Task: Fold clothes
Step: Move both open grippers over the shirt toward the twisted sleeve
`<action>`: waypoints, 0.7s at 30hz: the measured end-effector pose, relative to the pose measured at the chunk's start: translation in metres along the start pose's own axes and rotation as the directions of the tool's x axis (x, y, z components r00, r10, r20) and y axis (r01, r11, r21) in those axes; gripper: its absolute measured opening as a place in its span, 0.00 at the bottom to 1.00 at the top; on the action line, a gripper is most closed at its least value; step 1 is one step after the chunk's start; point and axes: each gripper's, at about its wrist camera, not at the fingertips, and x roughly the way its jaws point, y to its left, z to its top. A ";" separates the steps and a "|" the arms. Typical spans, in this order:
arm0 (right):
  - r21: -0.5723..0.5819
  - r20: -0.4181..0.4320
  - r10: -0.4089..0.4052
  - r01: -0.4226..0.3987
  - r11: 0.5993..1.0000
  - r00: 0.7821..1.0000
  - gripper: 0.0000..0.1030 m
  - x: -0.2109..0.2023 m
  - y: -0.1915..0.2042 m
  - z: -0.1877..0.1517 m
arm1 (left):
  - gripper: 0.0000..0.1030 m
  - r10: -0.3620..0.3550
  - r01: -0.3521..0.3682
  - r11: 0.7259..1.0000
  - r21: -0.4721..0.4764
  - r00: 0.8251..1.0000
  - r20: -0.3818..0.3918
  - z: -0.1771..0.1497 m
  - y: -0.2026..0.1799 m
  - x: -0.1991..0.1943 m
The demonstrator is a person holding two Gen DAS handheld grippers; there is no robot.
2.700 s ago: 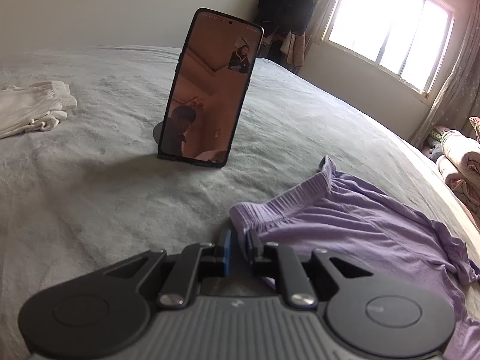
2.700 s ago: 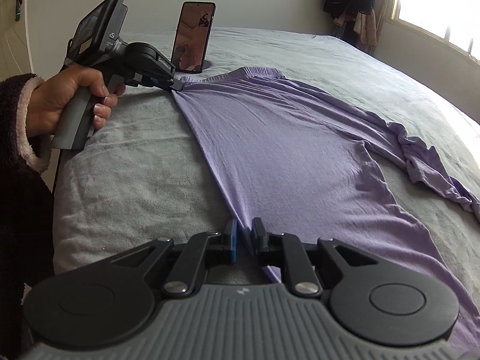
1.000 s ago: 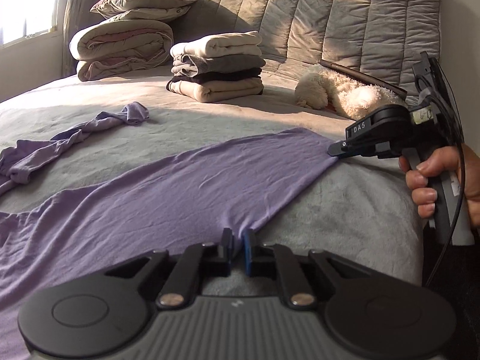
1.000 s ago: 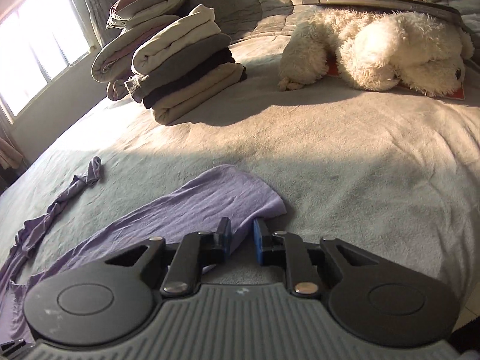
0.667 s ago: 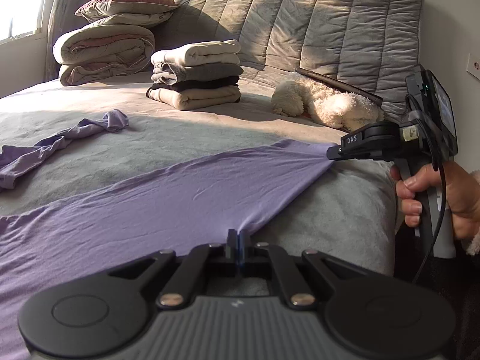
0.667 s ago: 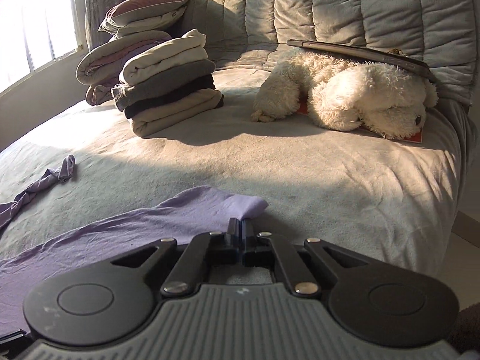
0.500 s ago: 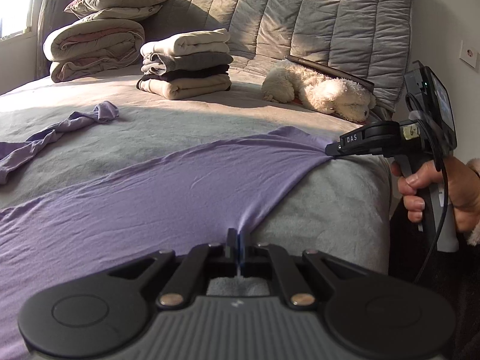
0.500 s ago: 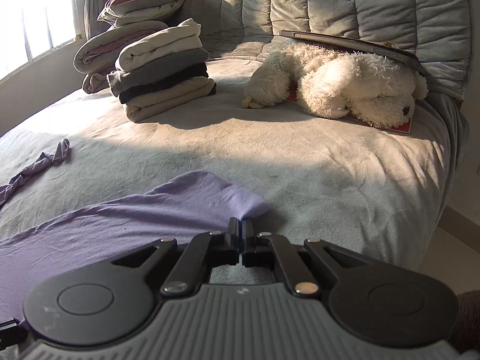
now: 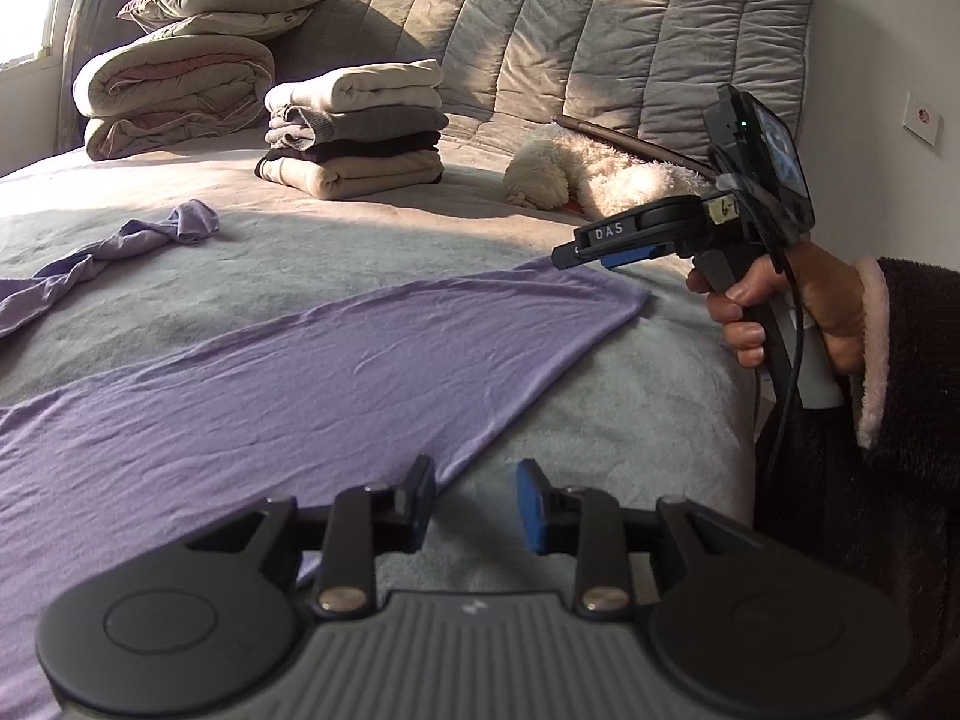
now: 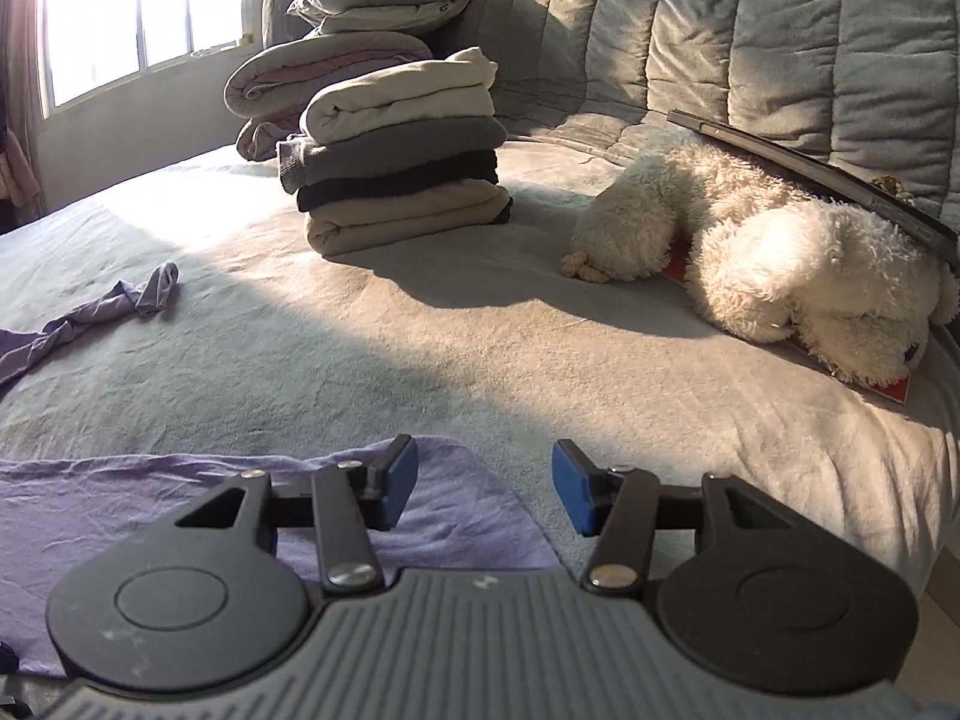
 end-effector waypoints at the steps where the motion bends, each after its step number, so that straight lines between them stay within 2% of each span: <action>1: -0.010 -0.013 0.005 -0.005 1.000 1.000 0.40 0.006 0.002 0.000 | 0.34 -0.003 0.003 1.000 0.002 1.000 -0.002 0.000 0.000 0.001; 2: -0.030 -0.016 0.014 -0.014 0.999 1.000 0.36 0.010 0.004 0.000 | 0.34 -0.006 0.006 1.000 0.002 1.000 -0.004 -0.001 -0.001 0.001; 3: -0.053 -0.016 0.024 -0.025 0.998 1.000 0.24 0.011 0.007 -0.002 | 0.34 -0.010 0.010 1.000 0.002 1.000 -0.007 -0.001 0.000 0.002; 4: -0.092 -0.014 0.030 -0.032 0.995 0.999 0.05 0.010 0.012 -0.003 | 0.34 -0.017 0.017 1.000 -0.002 1.000 -0.009 -0.001 0.000 0.002; 5: -0.137 -0.011 0.036 -0.037 0.990 0.999 0.02 0.010 0.017 -0.004 | 0.34 -0.026 0.026 1.000 -0.009 1.000 -0.011 -0.001 0.002 0.002; 7: -0.187 0.013 -0.018 0.021 0.982 1.000 0.02 0.009 0.023 -0.006 | 0.34 -0.040 0.040 0.999 -0.024 0.999 -0.013 0.000 0.004 0.002; 11: -0.188 0.015 -0.079 0.081 0.979 0.997 0.01 0.014 0.023 -0.009 | 0.38 -0.046 0.046 0.999 -0.018 0.999 -0.015 -0.001 0.002 0.001; 14: -0.236 0.024 -0.118 0.120 0.964 0.993 0.04 0.012 0.034 -0.008 | 0.43 -0.067 0.067 0.998 -0.012 0.998 -0.022 0.001 0.001 -0.003; 16: -0.221 0.046 -0.114 0.121 0.968 0.992 0.16 0.005 0.036 -0.003 | 0.45 -0.095 0.094 0.995 -0.039 0.995 -0.022 0.004 0.006 -0.007; 17: -0.212 0.062 -0.106 0.116 0.970 0.992 0.18 0.001 0.037 -0.001 | 0.45 -0.094 0.094 0.994 -0.050 0.995 -0.014 0.005 0.009 -0.010; 19: -0.199 0.088 -0.075 0.092 0.976 0.993 0.44 -0.007 0.042 0.002 | 0.49 -0.070 0.071 0.995 -0.065 0.997 0.010 0.008 0.016 -0.017; 21: -0.187 0.098 -0.011 0.029 0.982 0.995 0.48 -0.015 0.050 0.003 | 0.51 -0.033 0.036 0.996 -0.085 0.999 0.033 0.011 0.025 -0.022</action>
